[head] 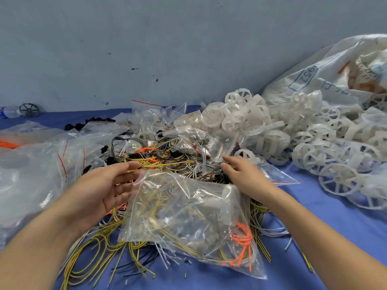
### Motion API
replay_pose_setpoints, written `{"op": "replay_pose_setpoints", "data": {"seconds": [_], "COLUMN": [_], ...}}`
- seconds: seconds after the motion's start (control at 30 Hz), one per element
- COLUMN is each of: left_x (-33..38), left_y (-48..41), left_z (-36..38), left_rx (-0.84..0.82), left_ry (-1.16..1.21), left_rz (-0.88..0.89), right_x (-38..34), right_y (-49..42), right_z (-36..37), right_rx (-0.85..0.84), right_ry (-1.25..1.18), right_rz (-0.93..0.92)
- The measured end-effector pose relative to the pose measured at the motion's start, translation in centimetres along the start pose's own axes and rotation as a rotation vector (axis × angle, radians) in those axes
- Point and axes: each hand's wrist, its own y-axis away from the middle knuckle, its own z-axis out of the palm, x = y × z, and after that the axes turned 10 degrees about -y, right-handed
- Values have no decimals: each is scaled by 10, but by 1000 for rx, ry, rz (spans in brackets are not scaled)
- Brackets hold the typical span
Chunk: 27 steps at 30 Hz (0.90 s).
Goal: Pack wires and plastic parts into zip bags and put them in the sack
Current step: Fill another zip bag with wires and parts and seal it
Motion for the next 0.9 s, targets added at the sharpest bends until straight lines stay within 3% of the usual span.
{"op": "replay_pose_setpoints", "data": {"seconds": [0.3, 0.57, 0.77, 0.9], "left_x": [10, 19, 20, 19], "left_y": [8, 26, 40, 39], "left_z": [1, 29, 66, 87], "left_rx": [162, 243, 143, -73], "left_ry": [44, -229, -554, -693], "left_rz": [128, 461, 673, 596], "right_x": [-27, -63, -102, -124], "right_y": [8, 25, 47, 63], "right_z": [-18, -35, -37, -32], "right_rx": [125, 124, -7, -103], "right_ry": [-383, -447, -569, -645], "right_rz": [-30, -159, -271, -364]}}
